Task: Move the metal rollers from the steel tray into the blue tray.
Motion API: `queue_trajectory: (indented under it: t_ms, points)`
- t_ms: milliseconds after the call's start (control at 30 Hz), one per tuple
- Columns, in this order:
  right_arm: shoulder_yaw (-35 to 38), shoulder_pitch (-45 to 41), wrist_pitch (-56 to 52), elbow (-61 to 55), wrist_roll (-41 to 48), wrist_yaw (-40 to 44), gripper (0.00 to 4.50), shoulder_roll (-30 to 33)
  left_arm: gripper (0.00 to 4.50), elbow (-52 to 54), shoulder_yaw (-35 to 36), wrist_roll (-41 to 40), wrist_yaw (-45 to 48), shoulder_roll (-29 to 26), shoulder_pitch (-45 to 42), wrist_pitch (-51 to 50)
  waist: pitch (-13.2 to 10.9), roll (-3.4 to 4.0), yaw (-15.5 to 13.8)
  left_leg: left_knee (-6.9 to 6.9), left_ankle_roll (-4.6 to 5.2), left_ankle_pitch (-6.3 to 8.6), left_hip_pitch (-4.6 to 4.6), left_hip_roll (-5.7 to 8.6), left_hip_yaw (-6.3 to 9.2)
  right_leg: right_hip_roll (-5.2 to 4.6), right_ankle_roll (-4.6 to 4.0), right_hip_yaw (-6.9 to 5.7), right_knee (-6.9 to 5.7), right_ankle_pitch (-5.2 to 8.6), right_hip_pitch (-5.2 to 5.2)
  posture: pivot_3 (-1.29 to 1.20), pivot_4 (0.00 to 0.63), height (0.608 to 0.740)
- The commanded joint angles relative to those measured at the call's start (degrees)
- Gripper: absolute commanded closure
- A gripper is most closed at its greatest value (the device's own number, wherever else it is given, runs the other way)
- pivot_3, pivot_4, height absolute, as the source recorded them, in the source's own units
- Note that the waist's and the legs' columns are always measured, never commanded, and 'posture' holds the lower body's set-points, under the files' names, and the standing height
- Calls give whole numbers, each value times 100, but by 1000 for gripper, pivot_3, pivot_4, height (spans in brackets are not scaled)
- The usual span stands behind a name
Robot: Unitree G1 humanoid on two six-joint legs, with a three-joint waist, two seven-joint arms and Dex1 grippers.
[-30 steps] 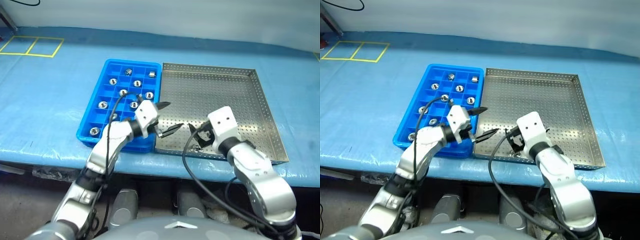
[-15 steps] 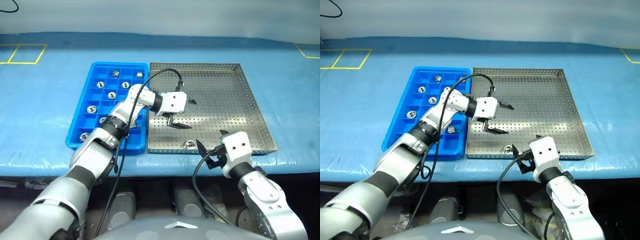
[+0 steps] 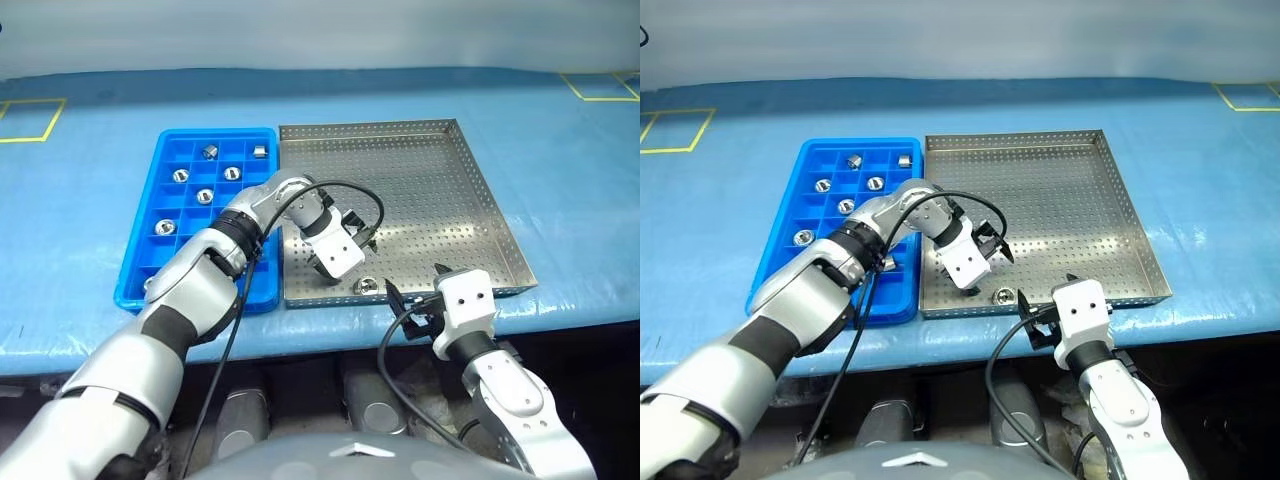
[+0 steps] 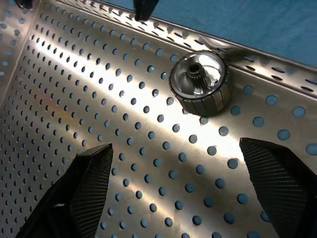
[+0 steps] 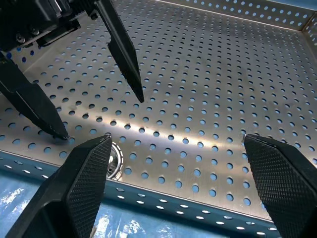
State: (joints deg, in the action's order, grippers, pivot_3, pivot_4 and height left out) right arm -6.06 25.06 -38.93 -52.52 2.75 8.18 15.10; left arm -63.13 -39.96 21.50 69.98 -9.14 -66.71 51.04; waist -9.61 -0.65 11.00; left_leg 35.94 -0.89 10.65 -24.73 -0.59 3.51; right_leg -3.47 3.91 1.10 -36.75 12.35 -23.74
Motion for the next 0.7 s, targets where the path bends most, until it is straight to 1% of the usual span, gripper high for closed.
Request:
queue_trajectory:
  t_ms: [33,167,400,567,700]
  points:
    - [-133,19,221,-173,-62,-127,20,-125,0,-160,-77,278,-167,164,-339,466,0,0,54,0,0,0,0,0,0,0,0,0,0,0,0,-363,150,740]
    - [-255,50,287,-144,-134,-240,20,-229,0,-367,-160,522,-355,350,-507,656,0,-1,174,0,1,1,0,1,1,-1,3,1,-1,2,1,-390,150,740]
    - [-314,232,430,-175,-264,-451,20,-379,0,-620,-310,829,-416,594,-641,885,-1,-2,571,-3,4,3,5,3,2,-2,10,6,-4,5,4,-436,150,740]
    - [-330,345,509,-192,-344,-558,20,-460,0,-730,-392,883,-193,672,-665,975,-1,-2,828,-2,4,3,10,4,1,-4,13,11,-4,6,9,-461,150,740]
    - [-329,386,553,-189,-407,-630,20,-518,0,-807,-353,760,327,722,-602,820,-1,-3,1015,-4,5,3,15,3,0,-4,15,13,-5,6,12,-468,150,740]
